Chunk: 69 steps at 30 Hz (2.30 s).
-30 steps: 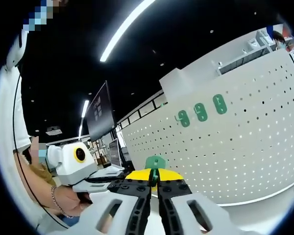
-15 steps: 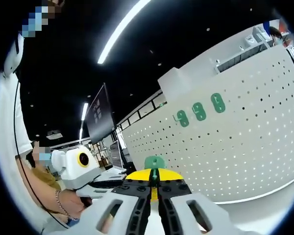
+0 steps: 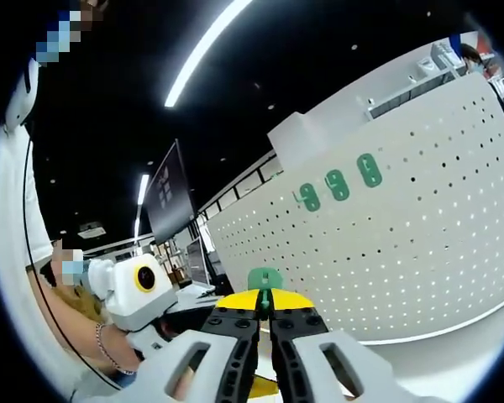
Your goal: Insert the hook assembly into the mounting plate slot until the hook locks in place.
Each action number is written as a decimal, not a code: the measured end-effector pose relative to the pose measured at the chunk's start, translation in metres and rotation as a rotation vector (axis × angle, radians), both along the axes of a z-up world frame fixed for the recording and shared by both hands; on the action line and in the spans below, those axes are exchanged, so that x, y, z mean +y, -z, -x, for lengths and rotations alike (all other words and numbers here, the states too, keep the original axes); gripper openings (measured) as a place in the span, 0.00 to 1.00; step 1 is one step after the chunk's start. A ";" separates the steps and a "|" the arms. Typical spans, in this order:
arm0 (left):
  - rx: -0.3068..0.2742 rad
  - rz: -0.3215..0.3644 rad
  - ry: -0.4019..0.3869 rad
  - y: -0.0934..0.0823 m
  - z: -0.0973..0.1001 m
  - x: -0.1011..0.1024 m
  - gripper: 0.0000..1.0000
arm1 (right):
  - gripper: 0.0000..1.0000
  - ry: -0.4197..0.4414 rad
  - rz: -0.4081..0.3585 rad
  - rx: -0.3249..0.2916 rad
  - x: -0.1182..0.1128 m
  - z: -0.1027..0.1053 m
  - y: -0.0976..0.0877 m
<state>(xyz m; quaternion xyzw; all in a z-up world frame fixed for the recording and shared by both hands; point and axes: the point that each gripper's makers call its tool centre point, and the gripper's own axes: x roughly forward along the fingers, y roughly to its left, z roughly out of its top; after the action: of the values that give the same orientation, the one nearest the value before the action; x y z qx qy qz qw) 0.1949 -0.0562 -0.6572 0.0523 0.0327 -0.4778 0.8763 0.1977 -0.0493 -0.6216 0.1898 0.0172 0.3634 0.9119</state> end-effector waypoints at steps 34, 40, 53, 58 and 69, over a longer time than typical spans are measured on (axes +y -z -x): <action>0.018 0.002 -0.049 0.004 -0.005 0.010 0.74 | 0.00 0.184 0.381 -0.128 -0.020 -0.023 -0.009; 0.027 0.001 -0.062 0.006 -0.004 0.016 0.74 | 0.00 0.233 0.359 -0.119 -0.036 -0.037 -0.017; 0.031 0.010 -0.107 0.006 -0.004 0.033 0.73 | 0.00 0.316 0.331 -0.119 -0.067 -0.063 -0.030; 0.029 0.013 -0.123 0.004 -0.004 0.039 0.73 | 0.00 0.354 0.325 -0.123 -0.081 -0.074 -0.037; 0.025 0.010 -0.159 0.002 -0.007 0.053 0.72 | 0.00 0.405 0.331 -0.137 -0.103 -0.094 -0.048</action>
<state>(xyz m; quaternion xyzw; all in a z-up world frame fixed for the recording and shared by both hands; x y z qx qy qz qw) 0.2020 -0.0034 -0.6588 0.0392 0.0456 -0.4075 0.9112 0.2921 -0.1526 -0.5737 0.0126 -0.0236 0.1778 0.9837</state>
